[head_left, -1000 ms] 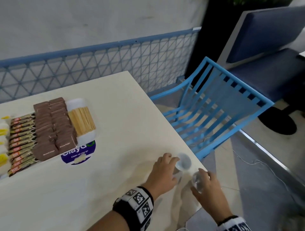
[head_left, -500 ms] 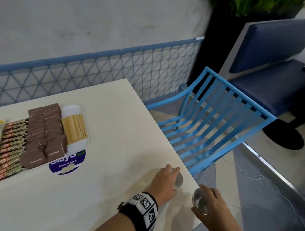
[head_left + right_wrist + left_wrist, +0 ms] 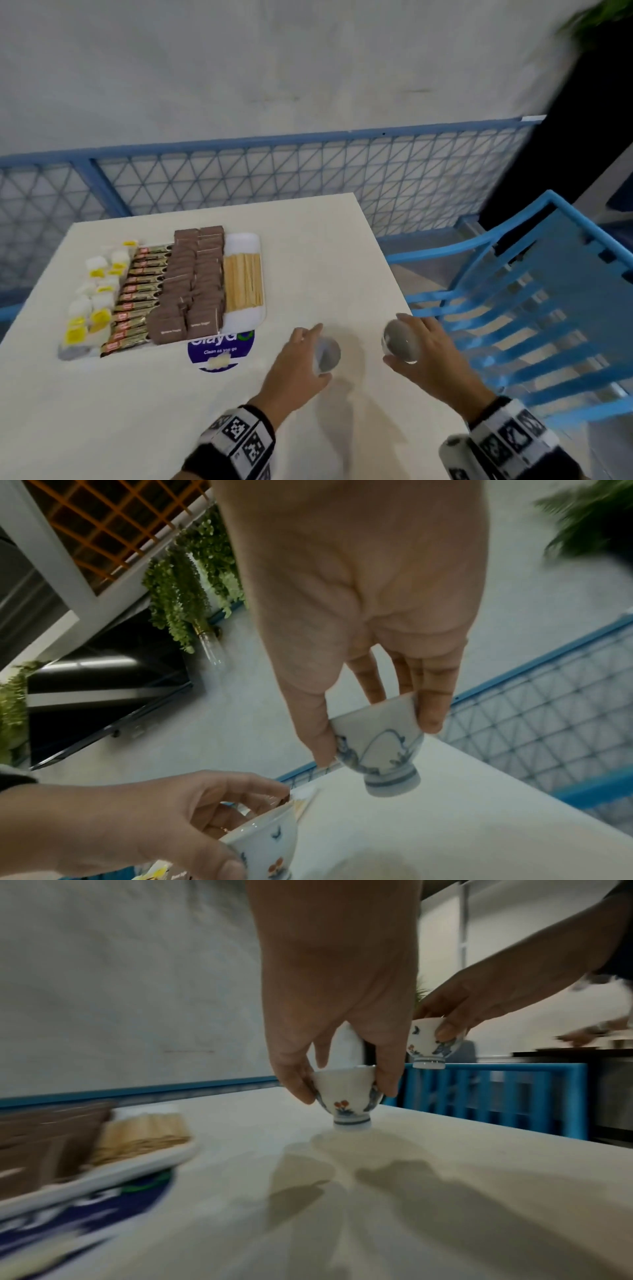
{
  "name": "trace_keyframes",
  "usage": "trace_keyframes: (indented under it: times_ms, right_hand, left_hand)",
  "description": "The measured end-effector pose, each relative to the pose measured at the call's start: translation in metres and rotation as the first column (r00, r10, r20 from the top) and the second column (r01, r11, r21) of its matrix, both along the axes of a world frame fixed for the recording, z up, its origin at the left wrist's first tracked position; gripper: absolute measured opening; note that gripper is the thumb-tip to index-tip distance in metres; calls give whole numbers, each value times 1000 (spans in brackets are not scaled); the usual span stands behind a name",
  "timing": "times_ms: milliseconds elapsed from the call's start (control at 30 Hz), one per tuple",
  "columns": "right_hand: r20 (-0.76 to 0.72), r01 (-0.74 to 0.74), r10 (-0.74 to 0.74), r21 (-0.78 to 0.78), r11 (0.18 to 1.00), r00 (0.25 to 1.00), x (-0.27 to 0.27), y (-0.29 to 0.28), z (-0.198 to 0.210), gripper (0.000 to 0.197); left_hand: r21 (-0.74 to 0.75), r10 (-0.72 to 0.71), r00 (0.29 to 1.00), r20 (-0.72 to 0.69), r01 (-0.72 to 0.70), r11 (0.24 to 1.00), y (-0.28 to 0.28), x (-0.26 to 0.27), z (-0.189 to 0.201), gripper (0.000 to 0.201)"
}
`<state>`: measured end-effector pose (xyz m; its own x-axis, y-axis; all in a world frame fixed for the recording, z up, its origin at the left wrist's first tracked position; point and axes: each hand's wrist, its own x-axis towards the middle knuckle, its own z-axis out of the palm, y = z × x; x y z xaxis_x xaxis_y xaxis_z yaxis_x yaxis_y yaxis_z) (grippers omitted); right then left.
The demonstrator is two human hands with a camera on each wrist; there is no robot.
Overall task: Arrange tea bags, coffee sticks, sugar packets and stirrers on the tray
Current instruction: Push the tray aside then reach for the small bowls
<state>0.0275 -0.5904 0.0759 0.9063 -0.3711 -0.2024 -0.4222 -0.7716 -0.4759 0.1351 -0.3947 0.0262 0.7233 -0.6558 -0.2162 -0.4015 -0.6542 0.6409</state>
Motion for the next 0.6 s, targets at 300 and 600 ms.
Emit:
trace_keyframes:
  times_ms: [300,600]
  right_hand:
    - [53,-220,218,28,975,974,175,14,-16,77]
    - [-51,-307,311,66,949,949,285,36,-53,78]
  left_hand:
    - [-217,285,954,-89,-298,929,23,95,-25,93]
    - [-318,328,939,-107,-345,883,17,132,-59,99]
